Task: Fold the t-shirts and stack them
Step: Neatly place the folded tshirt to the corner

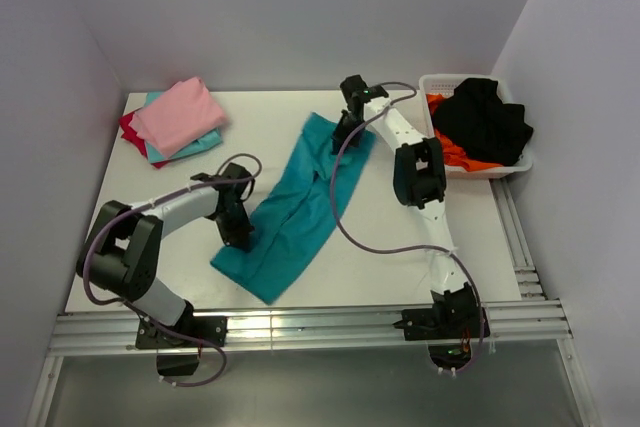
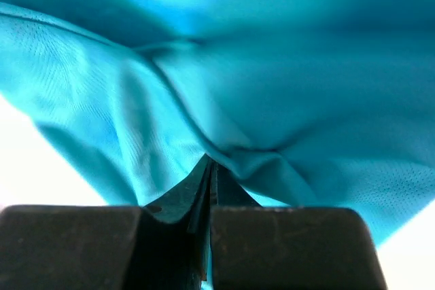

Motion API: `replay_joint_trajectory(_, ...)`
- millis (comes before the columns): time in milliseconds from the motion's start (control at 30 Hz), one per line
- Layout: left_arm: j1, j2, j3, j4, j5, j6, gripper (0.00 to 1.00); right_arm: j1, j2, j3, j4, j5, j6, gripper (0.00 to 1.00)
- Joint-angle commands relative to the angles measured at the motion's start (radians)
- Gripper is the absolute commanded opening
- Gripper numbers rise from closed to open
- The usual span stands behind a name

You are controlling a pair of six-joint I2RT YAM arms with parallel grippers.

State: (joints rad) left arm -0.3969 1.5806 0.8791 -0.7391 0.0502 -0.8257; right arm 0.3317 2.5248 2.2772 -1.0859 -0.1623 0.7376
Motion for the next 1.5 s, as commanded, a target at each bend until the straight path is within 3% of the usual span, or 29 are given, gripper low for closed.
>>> replay_joint_trajectory(0, -0.106, -0.044, -0.011, -0.059, 0.085, -0.099, 0.00, 0.024, 0.124, 0.154, 0.295, -0.265, 0.141, 0.00)
replay_joint_trajectory(33, -0.167, -0.038, -0.002, -0.063, 0.100, -0.114, 0.00, 0.027, 0.123, 0.134, 0.478, -0.319, 0.173, 0.00)
replay_joint_trajectory(133, -0.267, -0.004, 0.076, -0.069, 0.117, -0.153, 0.01, 0.050, 0.137, 0.114, 0.796, -0.524, 0.275, 0.00)
replay_joint_trajectory(200, -0.305, 0.028, 0.167, -0.071, 0.096, -0.161, 0.03, 0.069, 0.135, 0.184, 0.805, -0.584, 0.257, 0.14)
replay_joint_trajectory(267, -0.312, 0.060, 0.262, -0.100, 0.070, -0.150, 0.06, 0.073, 0.065, 0.139, 0.796, -0.559, 0.186, 0.49)
replay_joint_trajectory(300, -0.312, 0.067, 0.290, -0.106, 0.063, -0.142, 0.11, 0.073, 0.008, 0.002, 0.823, -0.550, 0.171, 0.70)
replay_joint_trajectory(333, -0.310, 0.074, 0.319, -0.112, 0.054, -0.133, 0.14, 0.070, -0.103, -0.066, 0.893, -0.530, 0.163, 0.99)
replay_joint_trajectory(400, -0.312, 0.085, 0.389, -0.121, 0.039, -0.116, 0.32, 0.049, -0.194, -0.172, 0.916, -0.522, 0.135, 1.00)
replay_joint_trajectory(500, -0.312, 0.093, 0.474, -0.121, 0.016, -0.104, 0.48, 0.014, -0.331, -0.188, 0.804, -0.491, 0.053, 1.00)
replay_joint_trajectory(667, -0.300, 0.127, 0.661, -0.186, -0.032, -0.040, 0.62, -0.026, -0.656, -0.342, 0.542, -0.268, -0.090, 1.00)
replay_joint_trajectory(733, -0.274, 0.124, 0.666, -0.216, -0.045, -0.020, 0.62, -0.043, -0.813, -0.512, 0.470, -0.208, -0.115, 1.00)
replay_joint_trajectory(833, -0.226, 0.053, 0.559, -0.162, -0.036, 0.014, 0.61, -0.046, -1.018, -0.804, 0.406, -0.164, -0.152, 0.99)
replay_joint_trajectory(933, -0.162, -0.072, 0.350, -0.103, 0.005, 0.046, 0.60, -0.030, -1.214, -1.121, 0.388, -0.189, -0.162, 0.96)
replay_joint_trajectory(1100, -0.128, -0.162, 0.180, -0.083, -0.046, 0.066, 0.57, 0.102, -1.496, -1.491, 0.412, -0.189, -0.057, 0.90)
replay_joint_trajectory(1300, -0.060, -0.263, 0.020, 0.000, 0.046, 0.022, 0.56, 0.228, -1.536, -1.648, 0.513, -0.217, 0.089, 0.84)
replay_joint_trajectory(1467, -0.040, -0.326, -0.032, -0.016, 0.013, 0.028, 0.55, 0.355, -1.457, -1.647, 0.586, -0.183, 0.181, 0.83)
